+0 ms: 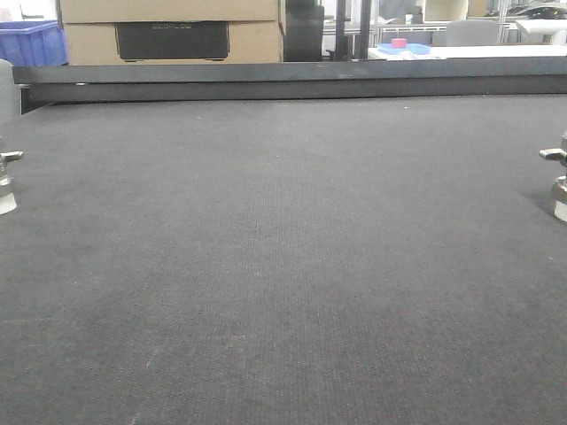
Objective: Place valve from conveyor to right shelf box
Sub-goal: 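Lower the right gripper onto the white-capped brass valve and close it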
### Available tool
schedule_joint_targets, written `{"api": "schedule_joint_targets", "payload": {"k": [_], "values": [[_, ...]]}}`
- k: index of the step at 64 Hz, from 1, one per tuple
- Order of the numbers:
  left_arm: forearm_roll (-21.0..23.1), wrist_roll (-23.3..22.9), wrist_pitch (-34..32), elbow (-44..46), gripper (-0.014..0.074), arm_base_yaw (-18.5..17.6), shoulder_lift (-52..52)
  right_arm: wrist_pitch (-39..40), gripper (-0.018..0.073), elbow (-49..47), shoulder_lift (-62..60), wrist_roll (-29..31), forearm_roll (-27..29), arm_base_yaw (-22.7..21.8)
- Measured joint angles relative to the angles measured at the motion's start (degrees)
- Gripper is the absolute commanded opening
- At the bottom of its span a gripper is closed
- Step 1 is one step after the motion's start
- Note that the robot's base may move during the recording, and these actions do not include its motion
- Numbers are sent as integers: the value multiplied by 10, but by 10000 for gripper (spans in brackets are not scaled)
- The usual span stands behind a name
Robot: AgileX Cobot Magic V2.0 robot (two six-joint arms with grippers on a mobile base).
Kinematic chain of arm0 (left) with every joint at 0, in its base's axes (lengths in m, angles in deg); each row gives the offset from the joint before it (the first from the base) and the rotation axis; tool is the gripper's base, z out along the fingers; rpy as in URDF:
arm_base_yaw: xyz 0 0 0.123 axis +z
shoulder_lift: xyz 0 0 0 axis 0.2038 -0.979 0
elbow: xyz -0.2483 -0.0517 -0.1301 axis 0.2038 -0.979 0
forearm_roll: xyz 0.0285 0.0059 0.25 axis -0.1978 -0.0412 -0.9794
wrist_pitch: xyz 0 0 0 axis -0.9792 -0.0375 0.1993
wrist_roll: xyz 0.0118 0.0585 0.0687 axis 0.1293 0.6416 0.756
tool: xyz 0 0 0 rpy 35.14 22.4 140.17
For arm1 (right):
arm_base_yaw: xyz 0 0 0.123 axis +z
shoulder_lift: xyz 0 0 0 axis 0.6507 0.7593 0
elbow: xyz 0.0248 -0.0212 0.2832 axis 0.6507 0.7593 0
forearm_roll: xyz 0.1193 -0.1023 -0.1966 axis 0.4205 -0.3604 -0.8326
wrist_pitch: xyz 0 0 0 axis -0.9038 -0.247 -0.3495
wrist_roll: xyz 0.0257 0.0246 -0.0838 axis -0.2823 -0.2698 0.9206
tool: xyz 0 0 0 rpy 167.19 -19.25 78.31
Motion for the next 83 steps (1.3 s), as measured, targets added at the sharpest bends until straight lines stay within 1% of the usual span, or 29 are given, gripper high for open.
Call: {"api": "schedule_joint_targets", "payload": {"k": [1,6,8,14,19,26,32,36,42,48,53,60,69,83], "values": [[0,0,9,10,405,0,-10,0,368,-6,7,0,0,0],[-1,0,50,61,510,0,-61,-3,537,-36,51,0,0,0],[-2,0,62,80,536,-3,-82,-3,576,-42,65,0,0,0],[-2,0,77,113,596,-16,-126,-3,570,-51,113,0,0,0],[-2,-2,88,128,601,-26,-155,-2,570,-55,153,0,-1,0],[5,-2,127,146,601,-42,-184,-11,570,-86,208,0,-1,0],[13,-2,156,157,601,-52,-201,-68,570,-157,263,0,-1,0],[17,-2,164,161,601,-56,-205,-123,570,-215,309,0,-1,0],[18,-3,168,163,601,-58,-205,-235,570,-311,393,0,-1,0],[18,-3,168,163,601,-58,-205,-329,570,-402,465,1,-1,0],[18,-3,168,163,601,-58,-205,-399,570,-463,527,18,0,0],[18,-3,171,163,601,-58,-205,-484,570,-531,606,50,19,0],[19,-3,171,163,601,-58,-205,-535,570,-562,684,71,43,0],[19,-3,171,163,601,-58,-205,-560,570,-564,783,97,74,0]]}}
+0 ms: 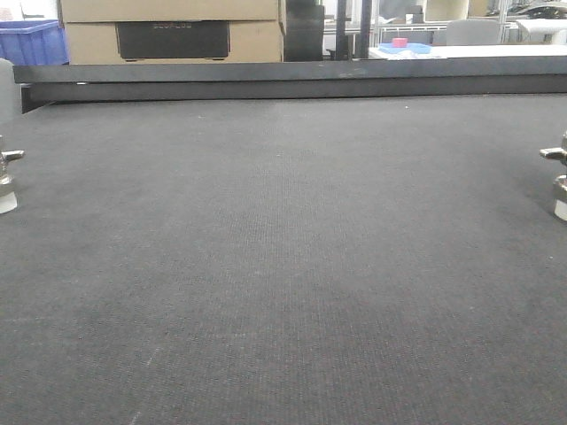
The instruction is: Place valve from conveyor to right shelf box
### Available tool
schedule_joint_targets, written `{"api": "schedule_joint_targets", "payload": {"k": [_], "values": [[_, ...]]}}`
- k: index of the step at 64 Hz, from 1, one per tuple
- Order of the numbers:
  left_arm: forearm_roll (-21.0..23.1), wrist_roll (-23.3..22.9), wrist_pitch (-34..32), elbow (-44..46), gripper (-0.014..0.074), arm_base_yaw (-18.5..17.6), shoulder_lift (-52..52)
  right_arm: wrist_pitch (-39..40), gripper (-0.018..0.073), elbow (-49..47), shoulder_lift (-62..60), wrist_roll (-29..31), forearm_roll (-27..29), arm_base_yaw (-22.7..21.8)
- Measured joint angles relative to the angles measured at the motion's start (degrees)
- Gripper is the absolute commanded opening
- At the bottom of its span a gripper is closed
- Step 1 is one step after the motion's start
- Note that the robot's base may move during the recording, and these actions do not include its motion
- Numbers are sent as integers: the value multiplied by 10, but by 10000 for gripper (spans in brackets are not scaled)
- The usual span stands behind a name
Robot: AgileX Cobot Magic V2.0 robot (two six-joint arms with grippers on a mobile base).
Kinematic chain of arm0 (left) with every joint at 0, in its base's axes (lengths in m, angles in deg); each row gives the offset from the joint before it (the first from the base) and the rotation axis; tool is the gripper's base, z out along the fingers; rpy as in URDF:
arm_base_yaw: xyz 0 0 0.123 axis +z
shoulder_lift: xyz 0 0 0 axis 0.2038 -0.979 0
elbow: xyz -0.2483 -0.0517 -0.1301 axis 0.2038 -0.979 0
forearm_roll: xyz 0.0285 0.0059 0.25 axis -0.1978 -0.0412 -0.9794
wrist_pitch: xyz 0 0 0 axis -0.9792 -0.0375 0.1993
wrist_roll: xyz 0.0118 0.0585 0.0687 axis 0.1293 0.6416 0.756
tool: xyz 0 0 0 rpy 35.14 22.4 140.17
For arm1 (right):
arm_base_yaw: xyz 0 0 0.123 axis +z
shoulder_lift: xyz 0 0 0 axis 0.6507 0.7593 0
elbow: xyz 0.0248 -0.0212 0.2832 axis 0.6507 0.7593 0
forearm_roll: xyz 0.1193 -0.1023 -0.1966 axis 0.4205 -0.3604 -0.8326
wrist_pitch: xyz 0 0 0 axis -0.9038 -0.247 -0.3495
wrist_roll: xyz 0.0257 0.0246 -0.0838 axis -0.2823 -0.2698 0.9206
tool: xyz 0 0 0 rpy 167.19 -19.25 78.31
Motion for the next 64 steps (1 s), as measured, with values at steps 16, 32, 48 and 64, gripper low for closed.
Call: {"api": "schedule_joint_targets", "payload": {"k": [16,32,48,64], "values": [[0,0,1,0,601,0,0,5,570,0,92,8,2,0],[0,0,2,0,601,0,0,11,570,0,160,13,2,0],[0,0,2,0,601,0,0,23,568,0,191,15,2,0],[0,0,2,0,601,0,0,37,194,0,193,15,4,0]]}}
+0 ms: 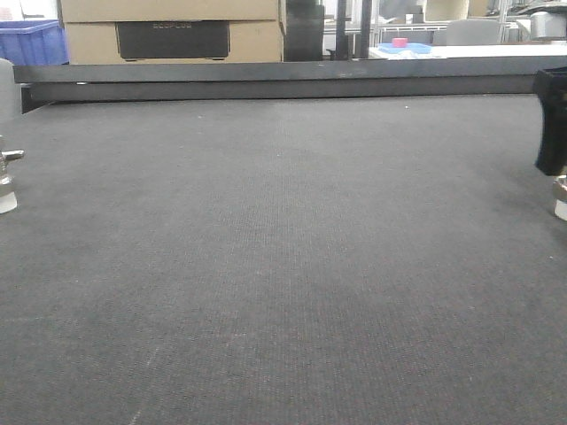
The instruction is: Place valve from conveyor to right shelf box
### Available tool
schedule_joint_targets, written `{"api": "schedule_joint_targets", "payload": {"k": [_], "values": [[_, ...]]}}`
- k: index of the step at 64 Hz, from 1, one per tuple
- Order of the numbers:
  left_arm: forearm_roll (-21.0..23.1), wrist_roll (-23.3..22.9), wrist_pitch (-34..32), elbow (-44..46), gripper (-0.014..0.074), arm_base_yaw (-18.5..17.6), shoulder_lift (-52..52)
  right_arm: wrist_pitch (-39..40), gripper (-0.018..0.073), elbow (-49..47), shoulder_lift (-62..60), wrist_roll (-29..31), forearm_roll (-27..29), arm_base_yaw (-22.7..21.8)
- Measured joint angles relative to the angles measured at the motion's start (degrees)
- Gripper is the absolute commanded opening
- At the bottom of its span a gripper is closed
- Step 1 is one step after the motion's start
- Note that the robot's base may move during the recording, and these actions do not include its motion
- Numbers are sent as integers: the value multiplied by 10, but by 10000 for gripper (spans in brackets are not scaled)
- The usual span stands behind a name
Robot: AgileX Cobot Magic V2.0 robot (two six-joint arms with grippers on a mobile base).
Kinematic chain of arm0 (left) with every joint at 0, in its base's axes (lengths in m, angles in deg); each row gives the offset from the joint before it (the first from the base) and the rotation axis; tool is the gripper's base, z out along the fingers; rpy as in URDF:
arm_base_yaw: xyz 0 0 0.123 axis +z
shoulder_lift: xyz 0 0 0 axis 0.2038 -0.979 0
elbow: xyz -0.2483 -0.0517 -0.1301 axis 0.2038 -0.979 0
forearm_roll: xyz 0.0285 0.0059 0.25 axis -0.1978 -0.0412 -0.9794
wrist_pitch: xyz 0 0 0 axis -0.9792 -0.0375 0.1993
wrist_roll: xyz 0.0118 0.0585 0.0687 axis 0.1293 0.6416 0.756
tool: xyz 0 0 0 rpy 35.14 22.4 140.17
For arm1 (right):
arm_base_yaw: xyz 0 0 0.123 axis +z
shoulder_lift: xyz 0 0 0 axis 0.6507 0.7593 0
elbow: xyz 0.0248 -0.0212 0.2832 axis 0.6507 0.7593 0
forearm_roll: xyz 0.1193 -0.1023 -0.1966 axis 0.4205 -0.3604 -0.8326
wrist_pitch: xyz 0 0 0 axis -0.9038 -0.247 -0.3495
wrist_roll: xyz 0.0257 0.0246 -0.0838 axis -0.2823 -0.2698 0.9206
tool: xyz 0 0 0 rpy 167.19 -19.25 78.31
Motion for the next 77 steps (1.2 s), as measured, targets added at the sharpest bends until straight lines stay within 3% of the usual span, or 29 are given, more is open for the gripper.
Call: {"api": "schedule_joint_targets", "payload": {"k": [10,30,55,69,77], "values": [[0,0,5,0,601,0,0,0,-168,0,0,1,2,1],[0,0,63,21,599,0,-22,4,-151,2,-42,1,-4,1],[-14,0,217,188,599,0,-246,77,-151,115,-239,-5,-4,1],[-15,0,293,298,599,41,-397,77,-151,165,-296,-7,-4,1],[-18,2,305,339,599,65,-469,79,-151,167,-307,-7,-4,1]]}}
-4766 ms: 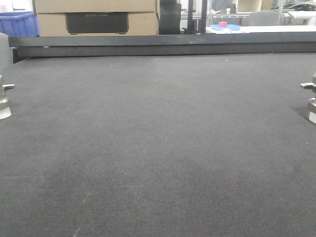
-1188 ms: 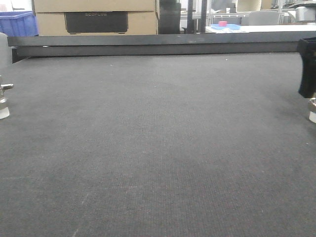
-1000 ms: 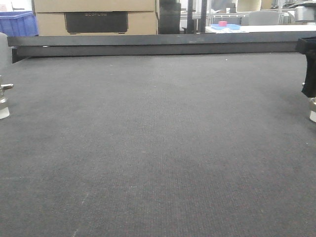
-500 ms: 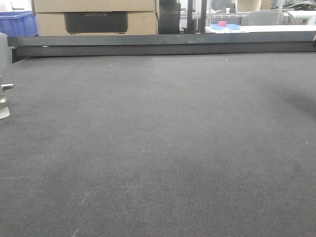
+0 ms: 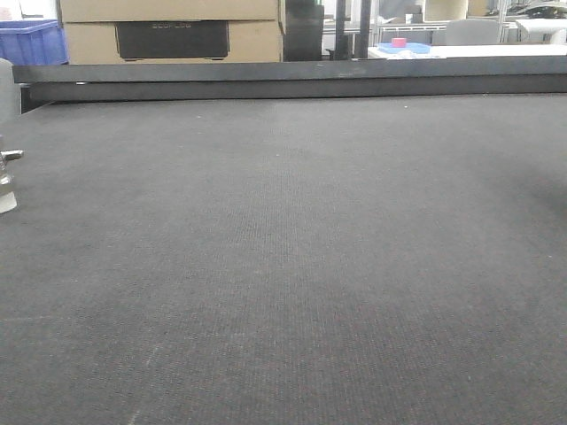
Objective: Place valve from conveyor to right shelf box
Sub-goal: 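Lower the left gripper onto the second brass valve and close it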
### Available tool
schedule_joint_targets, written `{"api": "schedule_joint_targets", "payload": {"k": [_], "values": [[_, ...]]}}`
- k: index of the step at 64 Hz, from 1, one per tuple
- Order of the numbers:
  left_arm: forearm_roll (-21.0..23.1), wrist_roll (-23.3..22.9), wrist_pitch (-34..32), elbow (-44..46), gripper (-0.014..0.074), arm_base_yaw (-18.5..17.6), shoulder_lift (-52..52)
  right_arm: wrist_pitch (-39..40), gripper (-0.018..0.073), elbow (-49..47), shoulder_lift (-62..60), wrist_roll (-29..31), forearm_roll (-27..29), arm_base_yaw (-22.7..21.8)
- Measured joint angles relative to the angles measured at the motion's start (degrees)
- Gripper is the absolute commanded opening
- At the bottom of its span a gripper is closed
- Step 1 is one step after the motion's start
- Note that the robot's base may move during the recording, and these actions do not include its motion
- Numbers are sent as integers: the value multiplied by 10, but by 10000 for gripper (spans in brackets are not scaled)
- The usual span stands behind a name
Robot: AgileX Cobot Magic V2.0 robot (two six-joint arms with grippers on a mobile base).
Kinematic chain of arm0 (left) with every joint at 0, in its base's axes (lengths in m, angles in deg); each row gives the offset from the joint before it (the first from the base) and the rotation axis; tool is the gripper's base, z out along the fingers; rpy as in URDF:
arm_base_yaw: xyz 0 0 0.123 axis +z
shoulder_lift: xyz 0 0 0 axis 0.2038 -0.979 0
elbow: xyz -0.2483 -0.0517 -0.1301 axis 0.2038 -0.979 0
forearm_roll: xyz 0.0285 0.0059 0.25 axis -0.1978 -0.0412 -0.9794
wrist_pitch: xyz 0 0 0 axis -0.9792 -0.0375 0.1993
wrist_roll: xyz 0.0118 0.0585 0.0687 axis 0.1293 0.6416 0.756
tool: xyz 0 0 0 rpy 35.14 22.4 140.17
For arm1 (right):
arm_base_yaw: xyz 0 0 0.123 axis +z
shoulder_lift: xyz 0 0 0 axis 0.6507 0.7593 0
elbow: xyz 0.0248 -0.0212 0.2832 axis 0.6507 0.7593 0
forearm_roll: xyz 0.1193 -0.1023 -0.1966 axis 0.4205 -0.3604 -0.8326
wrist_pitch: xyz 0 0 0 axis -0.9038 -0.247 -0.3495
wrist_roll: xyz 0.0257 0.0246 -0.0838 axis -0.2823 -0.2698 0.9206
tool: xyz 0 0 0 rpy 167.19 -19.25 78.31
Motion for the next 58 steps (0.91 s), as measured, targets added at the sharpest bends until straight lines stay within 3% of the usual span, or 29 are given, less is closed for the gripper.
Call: {"api": "schedule_joint_targets", "payload": {"k": [32,58], "values": [[-4,31,-13,99,599,10,-212,2,-151,1,-2,0,24,0],[-5,33,-13,124,599,11,-296,2,-151,1,-2,0,25,0]]}}
